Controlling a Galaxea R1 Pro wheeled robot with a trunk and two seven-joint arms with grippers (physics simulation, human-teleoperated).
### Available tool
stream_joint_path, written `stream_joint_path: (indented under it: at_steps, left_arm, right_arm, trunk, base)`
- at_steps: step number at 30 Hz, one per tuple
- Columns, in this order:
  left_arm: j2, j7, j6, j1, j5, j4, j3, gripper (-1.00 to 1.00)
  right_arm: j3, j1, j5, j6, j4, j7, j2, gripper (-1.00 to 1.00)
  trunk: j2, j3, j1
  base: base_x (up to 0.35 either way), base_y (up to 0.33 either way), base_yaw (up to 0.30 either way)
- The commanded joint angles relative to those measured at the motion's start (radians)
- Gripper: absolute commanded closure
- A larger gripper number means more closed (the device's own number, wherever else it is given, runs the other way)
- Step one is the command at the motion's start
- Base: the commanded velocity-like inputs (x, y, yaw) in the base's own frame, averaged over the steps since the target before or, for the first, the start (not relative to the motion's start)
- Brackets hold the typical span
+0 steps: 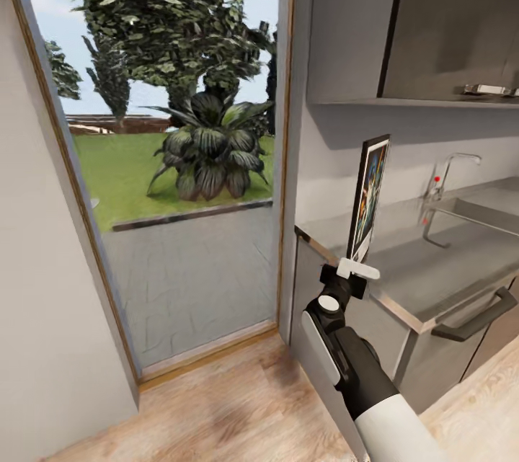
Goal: Pick up the poster from the kitchen countertop and hang it on one of the wall nails in the kitchen.
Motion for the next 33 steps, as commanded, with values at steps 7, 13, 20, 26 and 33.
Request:
stream_joint_path:
  at_steps: [7,13,20,26,33]
  left_arm:
    - [0.000,0.000,-0.002,0.000,-0.006,-0.001,0.002,-1.00]
    - [0.000,0.000,-0.002,0.000,-0.006,-0.001,0.002,-1.00]
    - [0.000,0.000,-0.002,0.000,-0.006,-0.001,0.002,-1.00]
    - [0.000,0.000,-0.002,0.000,-0.006,-0.001,0.002,-1.00]
    - [0.000,0.000,-0.002,0.000,-0.006,-0.001,0.002,-1.00]
  right_arm:
    - [0.002,-0.001,-0.004,0.008,-0.001,-0.003,0.000,1.00]
    - [0.025,-0.001,-0.004,0.008,-0.001,-0.003,0.000,1.00]
    - [0.084,-0.001,-0.003,0.008,-0.004,-0.004,0.000,1.00]
    - [0.088,-0.001,-0.003,0.007,-0.010,-0.004,0.000,1.00]
    - [0.086,0.001,-0.004,0.007,-0.056,0.002,-0.005,1.00]
  trunk:
    - [-0.001,-0.001,0.000]
    - [-0.001,-0.001,0.000]
    - [-0.001,-0.001,0.000]
    - [-0.001,-0.001,0.000]
    - [-0.001,-0.001,0.000]
  base:
    - [-0.317,0.000,0.286]
    - [-0.338,0.000,0.286]
    - [-0.339,0.000,0.286]
    - [-0.339,0.000,0.274]
    - [-0.339,0.000,0.062]
